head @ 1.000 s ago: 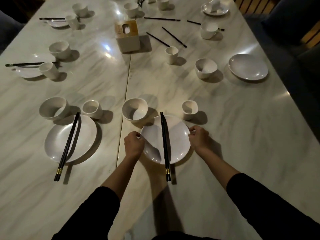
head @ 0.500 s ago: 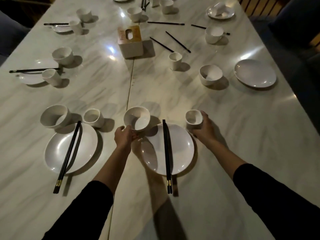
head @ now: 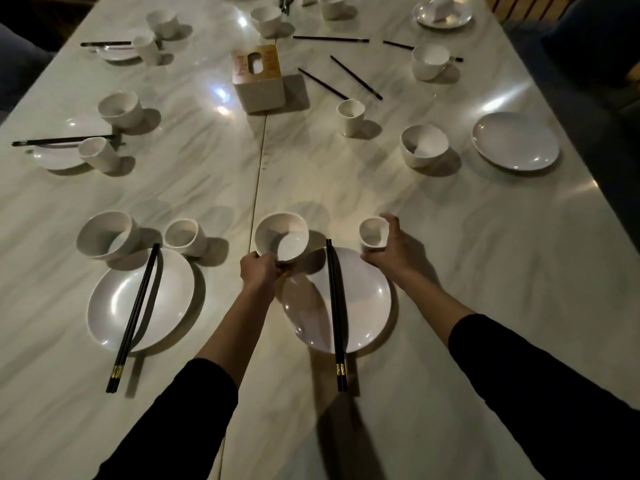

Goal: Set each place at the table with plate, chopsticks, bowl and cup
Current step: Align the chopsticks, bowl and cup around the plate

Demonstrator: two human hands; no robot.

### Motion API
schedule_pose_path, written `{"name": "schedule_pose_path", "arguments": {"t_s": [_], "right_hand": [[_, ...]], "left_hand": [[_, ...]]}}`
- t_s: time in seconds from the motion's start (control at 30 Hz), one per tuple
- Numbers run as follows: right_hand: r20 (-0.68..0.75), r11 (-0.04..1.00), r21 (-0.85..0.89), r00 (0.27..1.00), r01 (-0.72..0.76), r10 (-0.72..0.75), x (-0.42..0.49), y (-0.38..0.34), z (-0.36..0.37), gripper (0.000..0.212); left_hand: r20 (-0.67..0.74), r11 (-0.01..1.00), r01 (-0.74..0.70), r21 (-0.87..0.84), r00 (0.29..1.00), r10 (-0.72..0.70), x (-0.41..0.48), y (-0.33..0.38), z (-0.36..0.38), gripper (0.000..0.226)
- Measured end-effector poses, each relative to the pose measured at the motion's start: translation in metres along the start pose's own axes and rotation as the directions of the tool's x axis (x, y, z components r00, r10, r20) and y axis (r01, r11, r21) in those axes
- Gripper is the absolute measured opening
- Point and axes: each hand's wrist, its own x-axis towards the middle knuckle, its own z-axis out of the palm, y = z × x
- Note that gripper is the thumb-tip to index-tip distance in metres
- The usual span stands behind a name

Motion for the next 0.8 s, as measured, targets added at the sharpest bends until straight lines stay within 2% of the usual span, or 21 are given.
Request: {"name": "schedule_pose_path", "arguments": {"t_s": [0.2, 0.27, 0.37, 0.47, 0.6, 0.8], "right_hand": [[0.0, 1.0, -0.011, 1.0, -0.011, 0.011, -0.003, -0.004, 0.004, 0.084], [0.008, 0.999, -0.032, 1.0, -0.004, 0.004, -0.005, -0.005, 0.002, 0.082], [0.019, 0.999, -0.035, 1.0, 0.006, -0.006, -0.008, -0.007, -0.003, 0.079], [0.032, 0.999, -0.05, 0.999, 0.006, -0.004, -0.011, -0.011, -0.005, 0.077], [0.035, 1.0, -0.028, 0.999, -0.014, 0.015, -0.013, -0.013, -0.006, 0.077], [0.022, 1.0, -0.017, 1.0, -0.009, 0.01, -0.011, -0.014, -0.002, 0.077]], "left_hand": [[0.111, 1.0, -0.01, 0.004, 0.994, 0.009, -0.009, 0.002, -0.007, 0.019], [0.17, 0.995, -0.034, 0.094, 0.985, 0.017, -0.015, -0.002, -0.013, 0.019], [0.225, 0.949, -0.142, 0.281, 0.971, 0.079, -0.025, -0.012, -0.02, 0.008], [0.269, 0.898, -0.207, 0.388, 0.958, 0.105, -0.029, -0.019, -0.023, 0.023], [0.3, 0.874, -0.243, 0.42, 0.947, 0.119, -0.027, -0.021, -0.025, 0.036], [0.304, 0.854, -0.304, 0.422, 0.935, 0.182, -0.03, -0.022, -0.024, 0.037]]}}
